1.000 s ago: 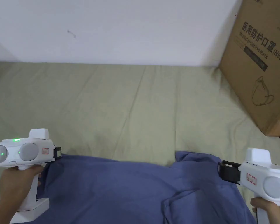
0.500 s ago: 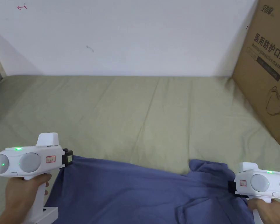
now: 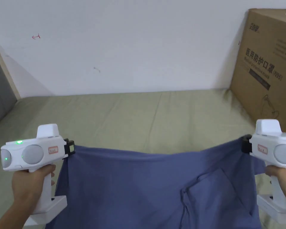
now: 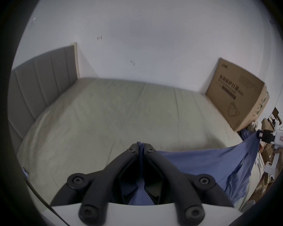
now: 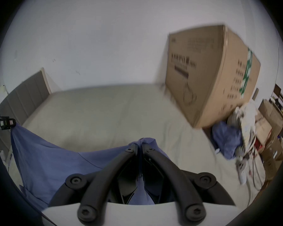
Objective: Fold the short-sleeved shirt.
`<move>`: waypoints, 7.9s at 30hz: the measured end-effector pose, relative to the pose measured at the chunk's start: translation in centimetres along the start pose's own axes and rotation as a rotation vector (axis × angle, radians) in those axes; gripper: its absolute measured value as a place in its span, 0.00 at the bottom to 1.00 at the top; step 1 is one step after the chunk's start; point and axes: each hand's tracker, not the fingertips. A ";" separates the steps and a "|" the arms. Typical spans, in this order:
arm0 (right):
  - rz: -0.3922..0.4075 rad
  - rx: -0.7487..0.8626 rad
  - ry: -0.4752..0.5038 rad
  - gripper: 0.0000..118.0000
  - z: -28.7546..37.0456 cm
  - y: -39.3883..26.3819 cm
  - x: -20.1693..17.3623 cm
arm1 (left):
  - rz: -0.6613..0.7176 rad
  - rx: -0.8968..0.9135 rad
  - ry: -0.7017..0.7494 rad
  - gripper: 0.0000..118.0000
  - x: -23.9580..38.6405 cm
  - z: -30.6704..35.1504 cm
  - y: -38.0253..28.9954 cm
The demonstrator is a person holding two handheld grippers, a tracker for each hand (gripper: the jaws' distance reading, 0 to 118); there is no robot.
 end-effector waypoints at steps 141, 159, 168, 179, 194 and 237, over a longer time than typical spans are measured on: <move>0.022 0.384 -0.066 0.00 26.7 -12.3 -7.1 | -0.087 0.255 0.086 0.00 4.3 21.2 -18.3; 0.017 0.277 -0.041 0.00 24.3 -14.3 -7.1 | 0.114 -0.313 0.250 0.78 -4.2 14.6 -31.3; 0.020 0.222 -0.063 0.00 23.9 -15.7 -6.4 | -0.017 -0.400 0.160 0.08 -3.4 12.3 -33.7; -0.035 -0.227 -0.063 0.77 17.2 -26.2 -3.3 | 0.008 -0.283 0.129 0.06 -3.1 15.0 -31.2; -0.067 -0.363 0.018 0.02 14.8 -30.5 -2.4 | -0.006 -0.276 0.124 0.06 -2.5 14.9 -29.9; -0.068 -0.238 -0.009 0.75 0.9 -16.5 -4.0 | 0.113 -0.292 0.102 0.87 -3.2 0.2 -17.0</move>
